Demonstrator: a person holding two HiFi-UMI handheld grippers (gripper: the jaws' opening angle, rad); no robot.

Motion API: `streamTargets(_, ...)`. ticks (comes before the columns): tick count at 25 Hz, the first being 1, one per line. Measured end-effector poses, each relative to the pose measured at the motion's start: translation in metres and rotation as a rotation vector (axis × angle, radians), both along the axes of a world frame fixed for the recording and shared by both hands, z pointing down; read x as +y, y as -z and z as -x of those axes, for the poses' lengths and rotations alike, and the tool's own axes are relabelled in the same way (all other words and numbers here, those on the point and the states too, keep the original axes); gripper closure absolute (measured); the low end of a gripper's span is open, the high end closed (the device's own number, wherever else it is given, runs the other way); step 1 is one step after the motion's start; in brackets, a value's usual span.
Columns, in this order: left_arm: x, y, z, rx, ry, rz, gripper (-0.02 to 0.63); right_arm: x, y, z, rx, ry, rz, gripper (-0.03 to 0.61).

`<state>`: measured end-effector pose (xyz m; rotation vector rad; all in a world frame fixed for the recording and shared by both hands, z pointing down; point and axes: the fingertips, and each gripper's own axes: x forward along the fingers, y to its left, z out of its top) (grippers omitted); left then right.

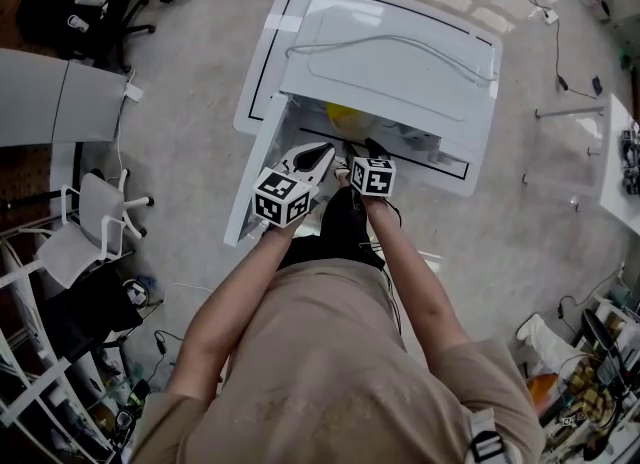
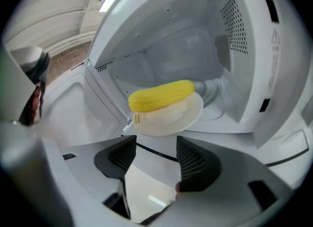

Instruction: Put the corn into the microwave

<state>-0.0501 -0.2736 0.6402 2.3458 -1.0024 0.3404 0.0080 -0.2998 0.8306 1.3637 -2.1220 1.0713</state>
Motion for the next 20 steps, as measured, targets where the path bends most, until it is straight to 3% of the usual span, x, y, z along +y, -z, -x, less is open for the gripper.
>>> streamTargets(5,-0.002,0.001,-0.003,0.005,-0.007,0.0,0.604,-0.006,0.004,-0.003,0.158,0.018,-0.093,0.318)
streamTargets(20,-0.003,0.008,-0.001,0.024,-0.002,-0.006,0.605,-0.054,0.012,-0.014,0.327,-0.035,-0.17,0.318)
